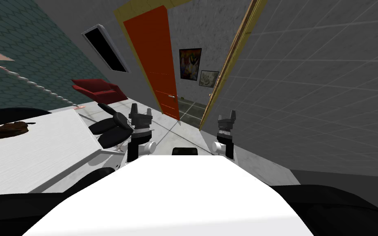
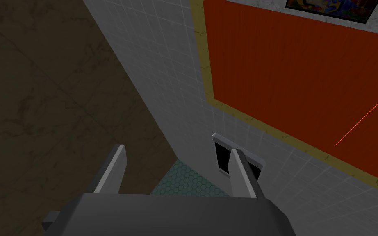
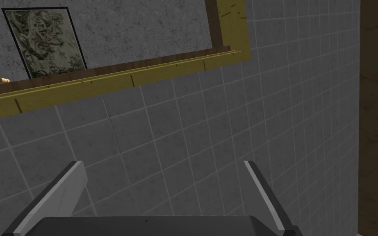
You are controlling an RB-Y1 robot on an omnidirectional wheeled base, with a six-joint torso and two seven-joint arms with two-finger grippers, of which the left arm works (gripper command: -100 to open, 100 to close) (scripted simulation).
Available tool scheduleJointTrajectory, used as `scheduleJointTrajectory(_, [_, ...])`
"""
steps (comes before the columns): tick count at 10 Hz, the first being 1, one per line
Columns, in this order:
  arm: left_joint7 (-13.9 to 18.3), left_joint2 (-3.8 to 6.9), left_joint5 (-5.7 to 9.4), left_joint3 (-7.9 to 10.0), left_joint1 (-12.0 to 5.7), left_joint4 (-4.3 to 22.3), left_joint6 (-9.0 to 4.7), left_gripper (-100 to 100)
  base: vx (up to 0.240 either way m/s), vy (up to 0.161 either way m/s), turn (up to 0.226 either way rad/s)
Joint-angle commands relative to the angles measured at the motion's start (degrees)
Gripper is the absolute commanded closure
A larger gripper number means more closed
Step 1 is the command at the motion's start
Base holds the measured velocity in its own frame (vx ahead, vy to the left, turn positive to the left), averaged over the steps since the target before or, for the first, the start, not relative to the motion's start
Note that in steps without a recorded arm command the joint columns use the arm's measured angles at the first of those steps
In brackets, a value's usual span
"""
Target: Push the door open
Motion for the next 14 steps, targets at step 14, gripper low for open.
scheduleJointTrajectory(14, [1.12, 4.5, 0.08, 0.6, -9.13, 17.77, 0.32, -100, 0.093, 0.082, -0.092])
